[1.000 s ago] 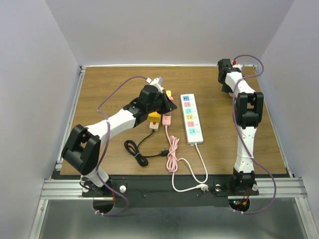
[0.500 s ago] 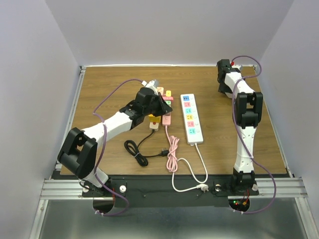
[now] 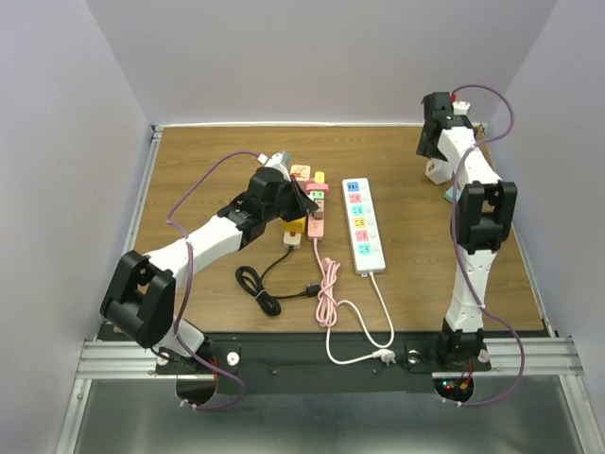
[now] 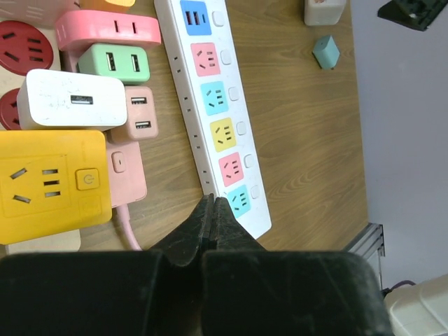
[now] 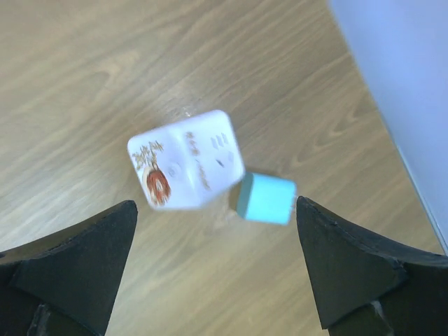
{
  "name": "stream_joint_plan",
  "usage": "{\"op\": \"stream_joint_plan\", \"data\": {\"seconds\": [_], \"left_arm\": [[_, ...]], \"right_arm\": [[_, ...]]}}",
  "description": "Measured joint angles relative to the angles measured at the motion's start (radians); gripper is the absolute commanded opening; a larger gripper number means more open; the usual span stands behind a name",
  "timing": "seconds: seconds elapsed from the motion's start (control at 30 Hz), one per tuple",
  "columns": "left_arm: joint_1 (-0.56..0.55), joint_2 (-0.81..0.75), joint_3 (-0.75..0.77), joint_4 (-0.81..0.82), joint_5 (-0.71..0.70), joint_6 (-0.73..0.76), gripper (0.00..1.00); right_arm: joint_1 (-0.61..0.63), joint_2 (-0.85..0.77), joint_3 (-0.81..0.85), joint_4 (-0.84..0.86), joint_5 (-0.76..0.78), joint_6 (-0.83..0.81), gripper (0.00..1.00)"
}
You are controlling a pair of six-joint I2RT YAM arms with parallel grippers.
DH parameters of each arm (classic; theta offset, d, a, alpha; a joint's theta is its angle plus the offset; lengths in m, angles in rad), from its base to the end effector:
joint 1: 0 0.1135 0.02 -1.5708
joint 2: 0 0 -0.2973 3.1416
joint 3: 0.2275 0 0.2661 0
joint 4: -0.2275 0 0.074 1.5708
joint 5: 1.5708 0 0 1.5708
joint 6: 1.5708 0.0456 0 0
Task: Pull the plug off the socket
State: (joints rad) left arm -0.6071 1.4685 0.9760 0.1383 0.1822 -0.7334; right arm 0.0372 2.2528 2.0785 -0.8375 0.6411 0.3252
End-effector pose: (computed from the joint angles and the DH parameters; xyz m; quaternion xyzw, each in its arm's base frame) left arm 0.2892 -0.2110 0.2983 0.0003 0.8189 -0.4120 0.3996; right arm 0.5324 -0.0075 0.2647 0.2169 0.8903 -0.2507 0.3121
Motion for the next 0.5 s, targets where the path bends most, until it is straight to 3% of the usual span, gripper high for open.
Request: {"op": "stream_joint_plan", "data": {"seconds": [0.23, 0.5], "left_arm": [[0.016, -0.024, -0.002, -0.003, -0.011, 0.000, 0.00], [0.035, -0.053, -0.031, -0.028, -0.048, 0.000, 0.00]], "right_arm": [[0.039, -0.278, -0.130, 0.014, -0.105, 0.013, 1.00], [0.129, -0.478, -0.486, 0.072, -0.563, 0.012, 0.98]]}}
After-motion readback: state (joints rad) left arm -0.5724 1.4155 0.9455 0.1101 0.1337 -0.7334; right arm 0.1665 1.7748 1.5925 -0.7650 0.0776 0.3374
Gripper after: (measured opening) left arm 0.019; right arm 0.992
